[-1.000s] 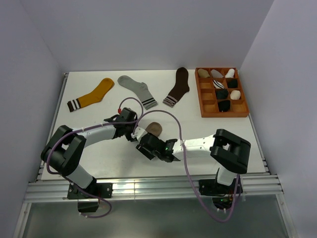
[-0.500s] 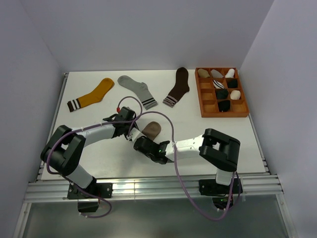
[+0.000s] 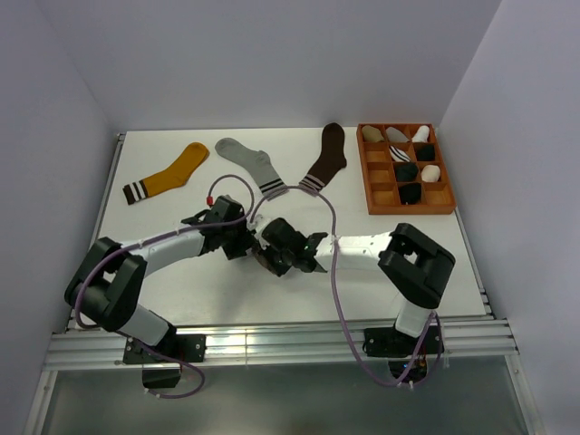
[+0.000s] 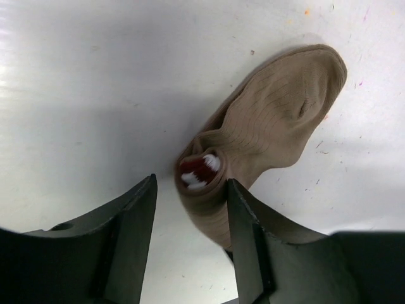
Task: Roll the socks
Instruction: Roll the sock at the center of the board.
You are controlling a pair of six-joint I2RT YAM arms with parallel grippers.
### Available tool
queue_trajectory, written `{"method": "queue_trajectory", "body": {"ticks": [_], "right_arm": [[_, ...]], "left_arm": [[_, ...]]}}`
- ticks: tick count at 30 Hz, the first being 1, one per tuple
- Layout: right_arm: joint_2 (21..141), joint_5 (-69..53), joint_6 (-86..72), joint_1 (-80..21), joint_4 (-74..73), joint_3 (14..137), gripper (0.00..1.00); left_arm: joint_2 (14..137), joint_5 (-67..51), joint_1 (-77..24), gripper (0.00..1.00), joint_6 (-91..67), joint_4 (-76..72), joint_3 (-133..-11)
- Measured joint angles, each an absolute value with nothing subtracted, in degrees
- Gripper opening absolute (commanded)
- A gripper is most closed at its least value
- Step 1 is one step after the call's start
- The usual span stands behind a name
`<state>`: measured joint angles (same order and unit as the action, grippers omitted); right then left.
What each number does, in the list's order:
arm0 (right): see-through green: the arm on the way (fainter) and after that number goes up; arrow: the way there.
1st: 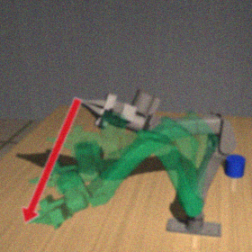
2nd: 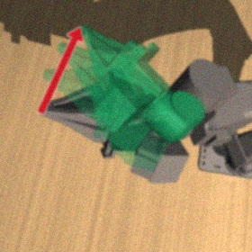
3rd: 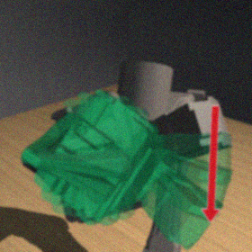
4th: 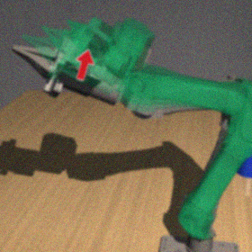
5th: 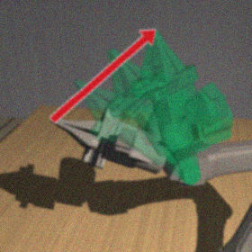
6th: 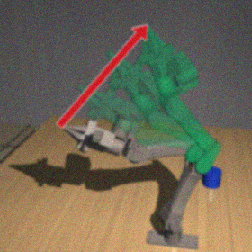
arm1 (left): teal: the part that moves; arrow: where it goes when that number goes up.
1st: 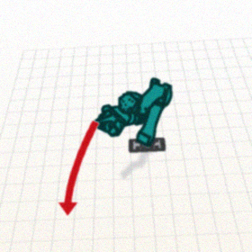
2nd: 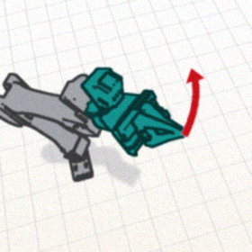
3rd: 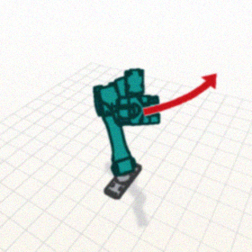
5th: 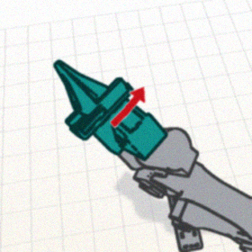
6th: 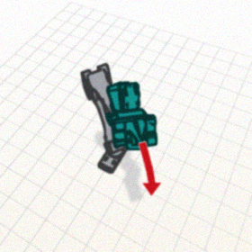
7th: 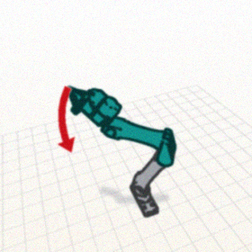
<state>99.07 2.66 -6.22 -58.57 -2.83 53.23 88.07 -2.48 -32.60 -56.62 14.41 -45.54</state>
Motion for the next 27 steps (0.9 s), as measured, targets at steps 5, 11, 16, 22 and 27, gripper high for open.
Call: {"method": "queue_trajectory", "body": {"ticks": [5, 11, 16, 22, 27], "right_arm": [[99.04, -9.47, -8.29, -53.04, -5.85, 54.52, 0.00], [101.38, -25.02, -10.81, -46.96, -10.09, 57.82, 0.00], [106.63, -38.15, -12.19, -42.13, -12.62, 62.43, 0.00], [112.64, -48.42, -13.04, -38.35, -13.69, 65.87, 0.00], [115.28, -53.78, -13.98, -37.15, -13.78, 66.37, 0.00]], "left_arm": [[83.29, -0.47, -31.22, 0.63, -58.39, 15.09, -43.27], [75.53, 1.65, -29.32, 0.66, -61.34, 14.68, -38.52], [70.35, 0.80, -29.30, 0.66, -62.94, 11.64, -34.15], [71.64, -0.73, -31.73, 0.63, -65.25, 8.10, -32.08], [74.37, -0.89, -32.95, 0.63, -66.74, 6.02, -31.81]]}}
